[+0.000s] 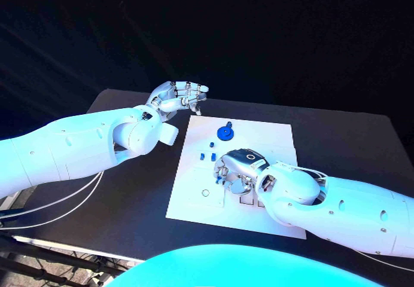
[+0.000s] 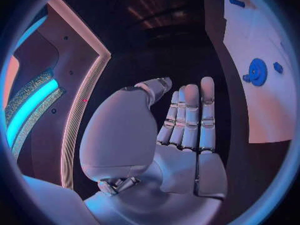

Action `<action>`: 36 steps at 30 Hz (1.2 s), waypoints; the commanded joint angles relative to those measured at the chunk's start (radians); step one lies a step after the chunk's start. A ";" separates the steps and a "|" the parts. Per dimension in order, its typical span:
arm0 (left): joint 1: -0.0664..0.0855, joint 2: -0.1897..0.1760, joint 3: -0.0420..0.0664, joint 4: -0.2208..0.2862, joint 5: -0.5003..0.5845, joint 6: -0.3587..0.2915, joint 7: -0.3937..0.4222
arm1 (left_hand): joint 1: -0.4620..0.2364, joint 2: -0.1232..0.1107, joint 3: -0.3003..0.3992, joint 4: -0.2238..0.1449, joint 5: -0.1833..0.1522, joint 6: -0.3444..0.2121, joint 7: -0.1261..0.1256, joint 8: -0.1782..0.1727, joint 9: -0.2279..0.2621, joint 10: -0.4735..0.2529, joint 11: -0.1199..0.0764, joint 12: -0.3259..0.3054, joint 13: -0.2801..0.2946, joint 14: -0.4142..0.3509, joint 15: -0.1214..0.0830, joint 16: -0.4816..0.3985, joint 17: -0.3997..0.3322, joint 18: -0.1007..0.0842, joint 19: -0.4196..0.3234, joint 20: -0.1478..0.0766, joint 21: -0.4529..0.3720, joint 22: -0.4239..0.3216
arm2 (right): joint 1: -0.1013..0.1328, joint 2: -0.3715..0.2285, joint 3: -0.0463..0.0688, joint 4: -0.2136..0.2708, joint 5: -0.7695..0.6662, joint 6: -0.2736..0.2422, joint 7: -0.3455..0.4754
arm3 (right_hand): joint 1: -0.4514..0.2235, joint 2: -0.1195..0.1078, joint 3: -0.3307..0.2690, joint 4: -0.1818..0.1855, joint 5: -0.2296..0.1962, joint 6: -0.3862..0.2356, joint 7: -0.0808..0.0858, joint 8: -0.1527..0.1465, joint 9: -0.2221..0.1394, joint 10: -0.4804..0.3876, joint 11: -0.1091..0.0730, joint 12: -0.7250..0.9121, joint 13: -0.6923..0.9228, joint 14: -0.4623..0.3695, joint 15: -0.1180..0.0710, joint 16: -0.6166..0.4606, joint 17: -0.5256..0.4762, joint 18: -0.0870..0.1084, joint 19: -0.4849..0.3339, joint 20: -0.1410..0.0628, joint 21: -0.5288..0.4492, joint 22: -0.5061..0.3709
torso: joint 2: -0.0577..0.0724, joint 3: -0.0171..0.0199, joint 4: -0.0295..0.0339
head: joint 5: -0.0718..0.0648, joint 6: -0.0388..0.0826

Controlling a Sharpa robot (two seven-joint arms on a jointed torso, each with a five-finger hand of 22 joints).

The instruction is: Assemble the parts on the task board

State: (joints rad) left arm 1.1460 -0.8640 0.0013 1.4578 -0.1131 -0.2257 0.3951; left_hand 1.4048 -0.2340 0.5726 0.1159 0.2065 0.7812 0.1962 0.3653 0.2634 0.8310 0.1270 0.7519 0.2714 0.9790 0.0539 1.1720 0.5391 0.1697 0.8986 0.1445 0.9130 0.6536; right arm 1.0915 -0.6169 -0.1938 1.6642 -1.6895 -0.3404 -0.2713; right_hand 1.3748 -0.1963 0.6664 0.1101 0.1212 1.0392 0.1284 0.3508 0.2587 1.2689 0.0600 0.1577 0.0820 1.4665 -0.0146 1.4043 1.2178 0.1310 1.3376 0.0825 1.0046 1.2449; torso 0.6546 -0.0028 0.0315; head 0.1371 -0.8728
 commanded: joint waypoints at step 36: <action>0.001 0.001 0.001 0.003 -0.006 0.022 -0.001 | 0.010 0.002 -0.007 0.001 0.002 -0.008 0.001 0.003 -0.002 -0.008 0.001 -0.005 -0.001 -0.005 0.005 0.005 -0.001 0.013 0.001 0.008 -0.001 0.000 | -0.008 0.016 -0.003 -0.008 -0.032 0.066 -0.015 | -0.051 -0.029 -0.019 -0.010 0.001 -0.033 0.012 -0.019 0.000 -0.024 0.010 -0.030 0.000 0.033 0.005 0.002 -0.006 -0.014 -0.002 0.007 -0.028 -0.008 | 0.000 -0.0008 0.0000 | -0.002 0.000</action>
State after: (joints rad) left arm 1.1460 -0.8644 0.0012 1.4582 -0.1154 -0.2212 0.3909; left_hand 1.4048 -0.2340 0.5726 0.1159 0.2065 0.7812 0.1962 0.3653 0.2635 0.8310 0.1270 0.7519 0.2716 0.9790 0.0539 1.1720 0.5393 0.1696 0.8986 0.1445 0.9130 0.6536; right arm 1.0863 -0.6008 -0.1950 1.6564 -1.7155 -0.3032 -0.2849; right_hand 1.3259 -0.2185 0.6532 0.0996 0.1214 1.0149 0.1382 0.3435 0.2669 1.2510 0.0676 0.1302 0.0829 1.4665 -0.0146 1.4043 1.2103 0.1310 1.3376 0.0825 0.9813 1.2378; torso 0.6547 -0.0035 0.0315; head 0.1359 -0.8728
